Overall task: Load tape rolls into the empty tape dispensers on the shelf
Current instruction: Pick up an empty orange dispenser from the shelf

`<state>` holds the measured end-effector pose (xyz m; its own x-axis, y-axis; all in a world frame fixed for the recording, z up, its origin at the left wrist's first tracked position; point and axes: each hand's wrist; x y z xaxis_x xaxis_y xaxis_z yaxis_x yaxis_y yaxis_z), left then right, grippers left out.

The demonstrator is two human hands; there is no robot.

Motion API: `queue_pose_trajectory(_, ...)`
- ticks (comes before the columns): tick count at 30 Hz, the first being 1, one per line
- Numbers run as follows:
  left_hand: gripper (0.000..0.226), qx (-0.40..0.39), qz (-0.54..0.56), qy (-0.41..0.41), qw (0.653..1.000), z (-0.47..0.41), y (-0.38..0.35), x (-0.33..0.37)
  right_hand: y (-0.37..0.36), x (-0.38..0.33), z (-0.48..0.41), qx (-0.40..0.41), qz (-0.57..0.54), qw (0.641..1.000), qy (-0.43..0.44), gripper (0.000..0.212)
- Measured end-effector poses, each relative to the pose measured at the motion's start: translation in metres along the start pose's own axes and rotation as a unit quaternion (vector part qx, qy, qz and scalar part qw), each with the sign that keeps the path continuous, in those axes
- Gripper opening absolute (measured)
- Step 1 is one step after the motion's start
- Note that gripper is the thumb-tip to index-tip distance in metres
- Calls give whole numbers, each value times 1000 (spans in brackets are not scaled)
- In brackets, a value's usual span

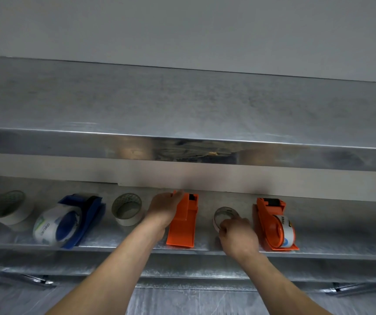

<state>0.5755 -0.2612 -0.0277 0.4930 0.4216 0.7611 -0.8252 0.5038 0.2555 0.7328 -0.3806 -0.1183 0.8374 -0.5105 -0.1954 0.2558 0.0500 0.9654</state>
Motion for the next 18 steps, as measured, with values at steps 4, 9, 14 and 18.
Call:
queue_pose_trajectory(4,30,10,-4,4,1000,3,-1,1,0,1,-1,9,-1,1000,2,24)
queue_pose_trajectory(9,31,19,10,16,1000,4,0,4,-1,3,-3,11,-6,1000,2,24)
queue_pose_trajectory(14,29,33,18,29,999,5,-1,6,4,1,-7,16,-18,999,21,28)
queue_pose_trajectory(18,33,50,23,36,998,10,-2,7,16,-7,-12,58,-115,992,19,29)
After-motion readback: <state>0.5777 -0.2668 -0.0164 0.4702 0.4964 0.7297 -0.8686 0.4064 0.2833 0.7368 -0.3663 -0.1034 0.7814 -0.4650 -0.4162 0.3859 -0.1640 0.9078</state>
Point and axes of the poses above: each hand's wrist, its own z-axis away from the middle knuckle, its own y-axis out of the back of the hand, x = y × z, and after that the axes turned 6 degrees about y, right-handed
